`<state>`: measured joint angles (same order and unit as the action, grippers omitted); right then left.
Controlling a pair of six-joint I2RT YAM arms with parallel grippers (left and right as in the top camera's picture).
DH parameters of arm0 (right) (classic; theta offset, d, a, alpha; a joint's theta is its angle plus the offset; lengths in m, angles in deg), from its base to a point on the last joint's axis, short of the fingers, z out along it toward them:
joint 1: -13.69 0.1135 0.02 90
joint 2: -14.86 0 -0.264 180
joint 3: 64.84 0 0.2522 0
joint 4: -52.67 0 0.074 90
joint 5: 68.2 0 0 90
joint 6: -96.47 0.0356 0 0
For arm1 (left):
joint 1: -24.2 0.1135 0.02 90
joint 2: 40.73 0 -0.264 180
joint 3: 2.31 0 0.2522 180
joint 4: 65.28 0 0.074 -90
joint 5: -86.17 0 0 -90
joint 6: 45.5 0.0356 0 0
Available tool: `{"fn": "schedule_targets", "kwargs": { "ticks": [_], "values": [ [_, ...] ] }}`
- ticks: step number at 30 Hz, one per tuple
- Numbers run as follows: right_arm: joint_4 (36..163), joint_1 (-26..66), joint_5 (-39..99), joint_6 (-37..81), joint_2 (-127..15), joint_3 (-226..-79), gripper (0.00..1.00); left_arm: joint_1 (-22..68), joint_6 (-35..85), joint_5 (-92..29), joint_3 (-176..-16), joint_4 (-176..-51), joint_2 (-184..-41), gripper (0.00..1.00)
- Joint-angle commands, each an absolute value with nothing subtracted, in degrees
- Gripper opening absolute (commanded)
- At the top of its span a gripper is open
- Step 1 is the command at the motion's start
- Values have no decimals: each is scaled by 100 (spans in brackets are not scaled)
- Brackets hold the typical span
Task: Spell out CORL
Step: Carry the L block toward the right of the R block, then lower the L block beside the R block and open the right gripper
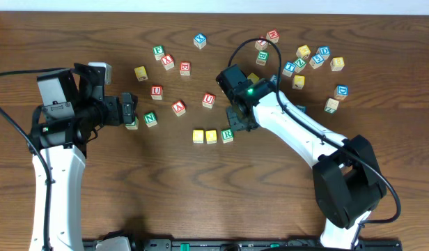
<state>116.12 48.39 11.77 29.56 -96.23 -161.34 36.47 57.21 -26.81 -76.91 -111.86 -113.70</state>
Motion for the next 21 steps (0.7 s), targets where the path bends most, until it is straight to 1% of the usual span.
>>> {"fn": "schedule_targets", "kwargs": {
  "ticks": [1, 6, 9, 21],
  "values": [
    [11330, 4863, 1088, 3284, -9680, -15718, 1, 3666, 5778, -2668, -7693, -11184, -11383, 99],
    [10880, 4946, 1263, 3387, -9676, -15303, 1, 3666, 5778, -2668, -7693, -11184, -11383, 99],
    [10869, 5071, 1092, 3433, -9676, -15299, 2, 3666, 5778, -2670, -7693, -11186, -11383, 99],
    [10533, 5081, 1081, 3474, -9676, -14993, 3, 3666, 5778, -2668, -7693, -11184, -11383, 99]
  ]
}}
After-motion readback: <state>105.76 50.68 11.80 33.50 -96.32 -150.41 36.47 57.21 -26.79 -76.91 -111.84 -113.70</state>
